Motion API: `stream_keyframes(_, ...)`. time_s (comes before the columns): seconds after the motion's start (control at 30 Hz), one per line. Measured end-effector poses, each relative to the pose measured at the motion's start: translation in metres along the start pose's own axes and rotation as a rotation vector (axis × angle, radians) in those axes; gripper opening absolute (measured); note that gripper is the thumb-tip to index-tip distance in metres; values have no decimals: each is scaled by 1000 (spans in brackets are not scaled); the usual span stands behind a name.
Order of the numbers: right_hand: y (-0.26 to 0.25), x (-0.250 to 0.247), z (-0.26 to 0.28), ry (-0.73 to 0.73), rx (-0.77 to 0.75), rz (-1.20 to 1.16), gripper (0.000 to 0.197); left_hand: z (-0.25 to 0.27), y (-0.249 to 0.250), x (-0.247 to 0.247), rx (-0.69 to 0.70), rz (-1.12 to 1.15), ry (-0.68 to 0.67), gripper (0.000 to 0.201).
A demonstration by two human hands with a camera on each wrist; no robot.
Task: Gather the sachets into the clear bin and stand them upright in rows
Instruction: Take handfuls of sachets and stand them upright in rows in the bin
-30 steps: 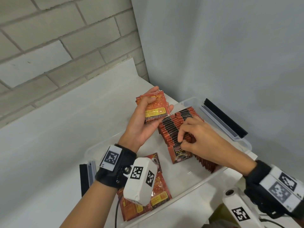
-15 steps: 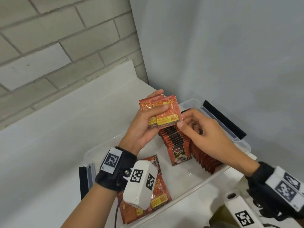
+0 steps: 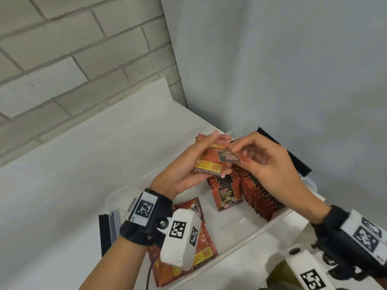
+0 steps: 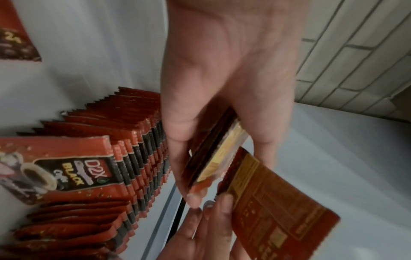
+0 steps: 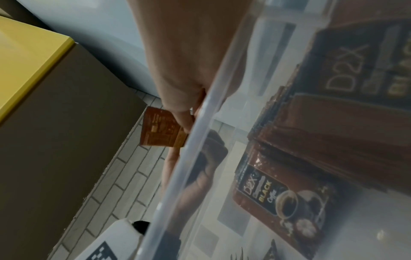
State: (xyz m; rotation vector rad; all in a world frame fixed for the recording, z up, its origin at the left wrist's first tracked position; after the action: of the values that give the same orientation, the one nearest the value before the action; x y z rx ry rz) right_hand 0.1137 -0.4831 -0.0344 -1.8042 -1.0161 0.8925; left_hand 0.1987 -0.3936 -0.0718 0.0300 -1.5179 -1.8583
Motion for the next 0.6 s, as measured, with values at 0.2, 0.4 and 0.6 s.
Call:
stream_keyframes(0.2, -2, -5, -2, 49, -36, 73, 17, -1, -1, -1, 10, -49, -43, 28)
stream_keyframes(0.4, 5, -6, -2, 73, 45, 3, 33, -1, 7, -6, 96, -8, 11, 29)
stream_keyframes(0.6, 23, 4, 1, 0, 283, -29, 40, -1, 22, -13, 241, 125, 78, 37)
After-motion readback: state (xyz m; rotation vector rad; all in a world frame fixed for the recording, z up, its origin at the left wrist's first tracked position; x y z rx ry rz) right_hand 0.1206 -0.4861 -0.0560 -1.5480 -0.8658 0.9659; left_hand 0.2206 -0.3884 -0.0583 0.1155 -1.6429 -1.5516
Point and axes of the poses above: each hand's wrist, its own z-axis away from the middle knuckle, its own x-axis out of the palm, y = z × x, the point moved 9 cm from there along -z, towards the middle knuckle, and after that the axes turned 1 degree about -x, right-handed, at the moved point
